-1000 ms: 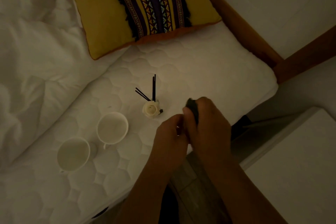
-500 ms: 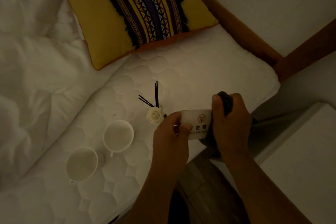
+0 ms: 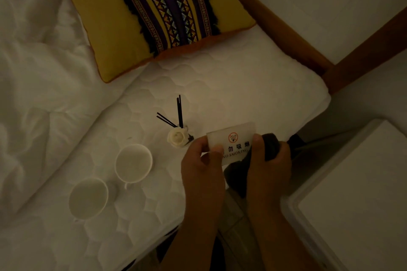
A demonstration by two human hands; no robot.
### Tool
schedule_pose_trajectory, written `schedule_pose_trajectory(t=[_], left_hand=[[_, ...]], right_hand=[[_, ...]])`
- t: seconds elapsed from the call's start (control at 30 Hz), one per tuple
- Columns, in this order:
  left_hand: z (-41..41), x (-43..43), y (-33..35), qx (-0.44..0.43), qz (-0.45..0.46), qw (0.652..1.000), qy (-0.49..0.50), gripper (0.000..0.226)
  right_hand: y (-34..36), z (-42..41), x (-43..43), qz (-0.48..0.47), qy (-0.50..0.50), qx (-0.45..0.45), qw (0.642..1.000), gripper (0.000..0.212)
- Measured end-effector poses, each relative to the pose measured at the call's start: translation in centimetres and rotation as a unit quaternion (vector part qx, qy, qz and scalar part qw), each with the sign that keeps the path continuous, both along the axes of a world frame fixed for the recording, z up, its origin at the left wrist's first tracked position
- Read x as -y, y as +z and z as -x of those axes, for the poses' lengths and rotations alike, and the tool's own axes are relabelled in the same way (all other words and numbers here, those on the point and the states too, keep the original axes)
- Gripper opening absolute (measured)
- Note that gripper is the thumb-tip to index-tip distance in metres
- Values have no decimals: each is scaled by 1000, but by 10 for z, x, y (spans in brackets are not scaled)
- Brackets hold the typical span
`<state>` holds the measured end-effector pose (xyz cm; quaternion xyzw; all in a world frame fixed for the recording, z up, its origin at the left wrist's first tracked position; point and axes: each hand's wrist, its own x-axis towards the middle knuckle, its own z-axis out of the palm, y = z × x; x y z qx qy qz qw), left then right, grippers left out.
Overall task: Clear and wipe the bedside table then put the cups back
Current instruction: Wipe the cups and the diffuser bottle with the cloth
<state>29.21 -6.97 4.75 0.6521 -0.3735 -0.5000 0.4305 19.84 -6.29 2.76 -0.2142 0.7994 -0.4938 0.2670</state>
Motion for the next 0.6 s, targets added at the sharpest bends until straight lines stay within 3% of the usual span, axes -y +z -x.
schedule_pose_trajectory(t=[0.13, 0.4, 0.6], left_hand=[[13, 8, -10, 17, 15, 1000, -19, 18], [38, 64, -60, 60, 44, 995, -63, 19], [28, 81, -98, 141, 43, 985, -88, 18]], right_hand=[[-15, 11, -9, -53, 8, 47, 997, 32], [-15, 27, -28, -35, 71, 122, 989, 43], [-15, 34, -34, -38, 97, 145, 984, 29]])
